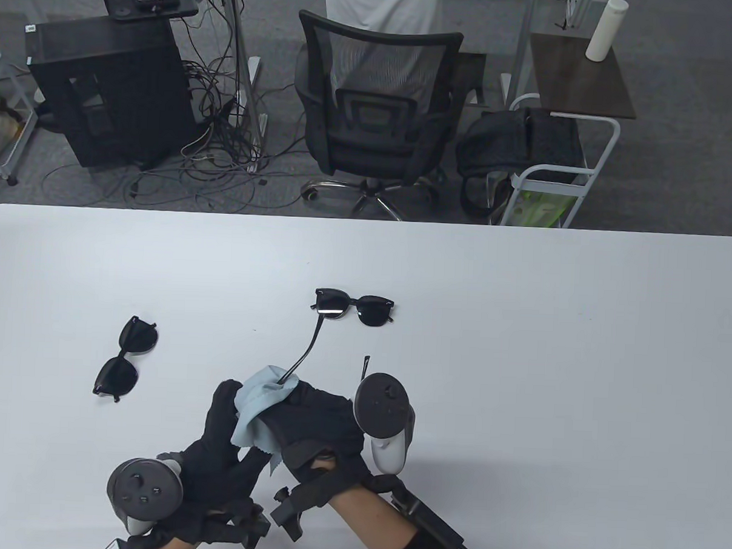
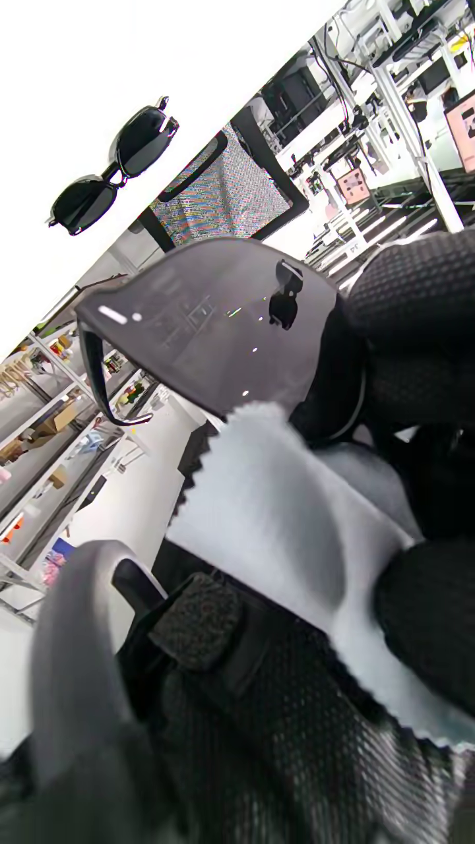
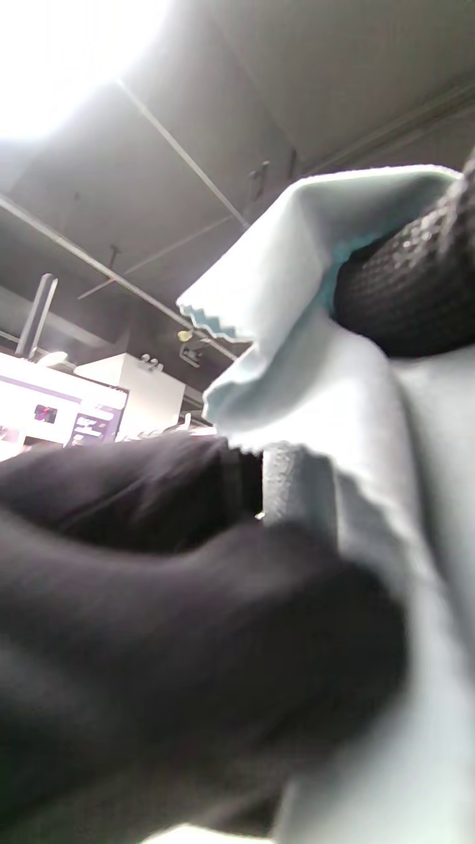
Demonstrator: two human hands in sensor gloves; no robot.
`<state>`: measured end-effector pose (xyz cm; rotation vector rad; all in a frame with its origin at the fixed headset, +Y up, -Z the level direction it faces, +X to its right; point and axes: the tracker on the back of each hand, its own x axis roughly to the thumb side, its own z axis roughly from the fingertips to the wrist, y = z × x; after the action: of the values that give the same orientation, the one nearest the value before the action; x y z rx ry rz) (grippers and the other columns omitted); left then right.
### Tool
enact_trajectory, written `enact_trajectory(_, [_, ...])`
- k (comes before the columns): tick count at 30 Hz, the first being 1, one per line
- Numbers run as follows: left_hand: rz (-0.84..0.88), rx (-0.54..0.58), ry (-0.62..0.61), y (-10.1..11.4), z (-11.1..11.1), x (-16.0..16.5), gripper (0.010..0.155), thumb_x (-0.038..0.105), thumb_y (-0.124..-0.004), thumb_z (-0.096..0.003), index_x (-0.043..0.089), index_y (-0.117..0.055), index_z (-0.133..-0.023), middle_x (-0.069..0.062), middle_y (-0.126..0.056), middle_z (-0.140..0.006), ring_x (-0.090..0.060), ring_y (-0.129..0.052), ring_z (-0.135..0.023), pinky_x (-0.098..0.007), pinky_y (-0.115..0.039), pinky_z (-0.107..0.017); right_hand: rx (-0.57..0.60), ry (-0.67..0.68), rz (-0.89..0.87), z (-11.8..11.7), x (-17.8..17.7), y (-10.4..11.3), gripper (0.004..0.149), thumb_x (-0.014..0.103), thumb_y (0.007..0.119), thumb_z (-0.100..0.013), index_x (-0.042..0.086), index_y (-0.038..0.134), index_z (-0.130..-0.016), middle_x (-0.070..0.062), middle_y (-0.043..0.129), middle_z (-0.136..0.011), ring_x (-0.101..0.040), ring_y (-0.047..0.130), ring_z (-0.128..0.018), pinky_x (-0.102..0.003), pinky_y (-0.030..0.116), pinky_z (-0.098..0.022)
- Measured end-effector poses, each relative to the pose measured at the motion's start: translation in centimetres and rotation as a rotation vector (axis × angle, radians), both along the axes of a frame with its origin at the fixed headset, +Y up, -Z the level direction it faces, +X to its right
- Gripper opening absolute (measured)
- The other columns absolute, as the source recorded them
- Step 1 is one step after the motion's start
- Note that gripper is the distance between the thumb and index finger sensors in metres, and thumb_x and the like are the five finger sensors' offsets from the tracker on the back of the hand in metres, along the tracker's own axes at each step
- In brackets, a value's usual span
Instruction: Dust sunglasses
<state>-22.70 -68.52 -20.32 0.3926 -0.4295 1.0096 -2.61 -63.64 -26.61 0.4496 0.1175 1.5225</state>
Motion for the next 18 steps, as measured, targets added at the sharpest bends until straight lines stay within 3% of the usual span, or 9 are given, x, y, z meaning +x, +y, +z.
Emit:
enact_trajectory(8, [-0.049, 0.018, -0.057, 0.0, 0.2, 0.7, 0.089, 0.051, -0.077, -0.0474, 0.018, -0.020, -0.107, -0.016, -0.042, -0.108, -0.019, -0.092, -0.085, -0.039, -0.081, -0.064, -0.206, 0.023, -0.349, -2.4, 5.6, 1.1, 0.042, 0.044, 0.076, -0.052, 0.014, 0.076, -0.081, 0.003, 0.097, -0.070, -0.022, 0.094, -0.068, -0.041, 0.077, -0.058])
enact_trajectory(14, [-0.043, 0.015, -0.053, 0.0, 0.2, 0.5, 0.089, 0.051, -0.075, -0.0477, 0.016, -0.019, -0.107, -0.018, -0.042, -0.107, -0.019, -0.093, -0.084, -0.039, -0.081, -0.064, -0.192, 0.056, -0.275, -1.8, 4.3, 0.6, 0.042, 0.045, 0.077, -0.052, 0.015, 0.075, -0.082, 0.005, 0.097, -0.070, -0.021, 0.094, -0.069, -0.040, 0.076, -0.059])
enact_trajectory(18, [-0.018, 0.012, -0.040, 0.1, 0.3, 0.3, 0.090, 0.051, -0.075, -0.0478, 0.015, -0.019, -0.107, -0.019, -0.043, -0.107, -0.019, -0.093, -0.083, -0.039, -0.082, -0.063, -0.103, 0.055, -0.101, -0.6, 1.9, 0.0, 0.043, 0.045, 0.079, -0.051, 0.016, 0.074, -0.082, 0.004, 0.096, -0.072, -0.021, 0.093, -0.071, -0.041, 0.076, -0.059])
